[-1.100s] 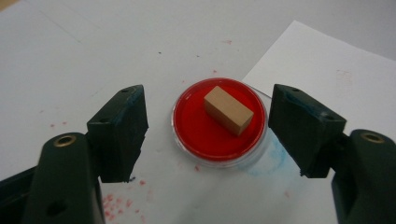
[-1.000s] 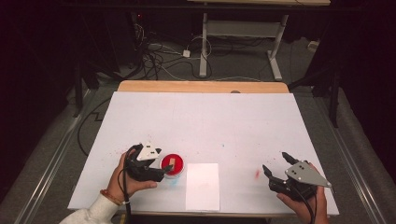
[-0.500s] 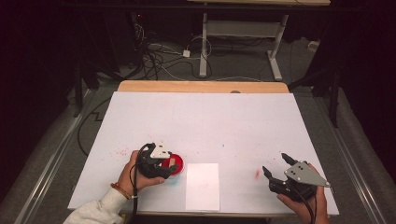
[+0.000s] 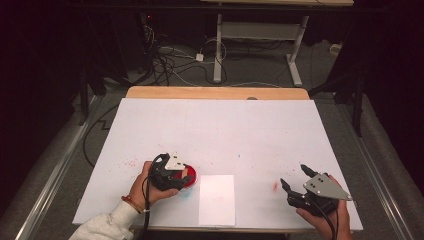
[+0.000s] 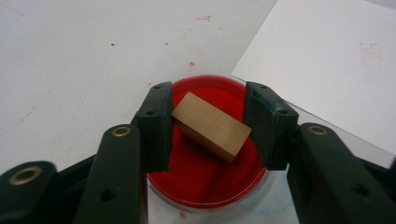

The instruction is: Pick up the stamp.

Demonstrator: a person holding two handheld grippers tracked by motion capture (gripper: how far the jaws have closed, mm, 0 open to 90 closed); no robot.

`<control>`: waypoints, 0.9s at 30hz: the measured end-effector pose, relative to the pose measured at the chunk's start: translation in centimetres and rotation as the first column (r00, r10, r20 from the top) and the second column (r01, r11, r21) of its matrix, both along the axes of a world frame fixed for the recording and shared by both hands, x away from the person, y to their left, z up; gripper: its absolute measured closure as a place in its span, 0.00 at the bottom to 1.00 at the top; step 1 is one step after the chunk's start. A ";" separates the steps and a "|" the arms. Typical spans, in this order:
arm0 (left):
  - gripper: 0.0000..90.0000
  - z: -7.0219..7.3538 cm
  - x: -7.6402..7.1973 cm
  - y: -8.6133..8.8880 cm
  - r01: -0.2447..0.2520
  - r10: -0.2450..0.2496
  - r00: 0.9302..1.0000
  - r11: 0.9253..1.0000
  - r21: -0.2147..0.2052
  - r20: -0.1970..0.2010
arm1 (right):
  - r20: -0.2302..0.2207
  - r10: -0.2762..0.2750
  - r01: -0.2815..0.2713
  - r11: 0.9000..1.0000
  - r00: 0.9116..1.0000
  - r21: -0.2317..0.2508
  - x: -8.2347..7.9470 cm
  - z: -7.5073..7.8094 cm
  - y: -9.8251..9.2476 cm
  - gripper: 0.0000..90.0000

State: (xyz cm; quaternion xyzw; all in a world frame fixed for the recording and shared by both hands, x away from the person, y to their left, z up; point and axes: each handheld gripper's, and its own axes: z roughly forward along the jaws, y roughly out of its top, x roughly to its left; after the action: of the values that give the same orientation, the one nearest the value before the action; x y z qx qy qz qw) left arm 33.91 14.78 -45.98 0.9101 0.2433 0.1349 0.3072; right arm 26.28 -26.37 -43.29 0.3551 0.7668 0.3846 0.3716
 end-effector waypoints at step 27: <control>0.59 2.5 -0.3 1.6 0.000 0.003 0.999 0.998 -0.062 0.039 | -0.005 0.003 -0.003 1.000 1.000 0.013 0.0 0.0 -0.1 0.30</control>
State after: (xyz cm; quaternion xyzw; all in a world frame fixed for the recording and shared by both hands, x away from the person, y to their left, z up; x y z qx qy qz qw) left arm 33.65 16.34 -43.44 0.8971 0.2419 0.1454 0.3399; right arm 26.29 -26.42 -43.25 0.3572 0.7659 0.3890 0.3667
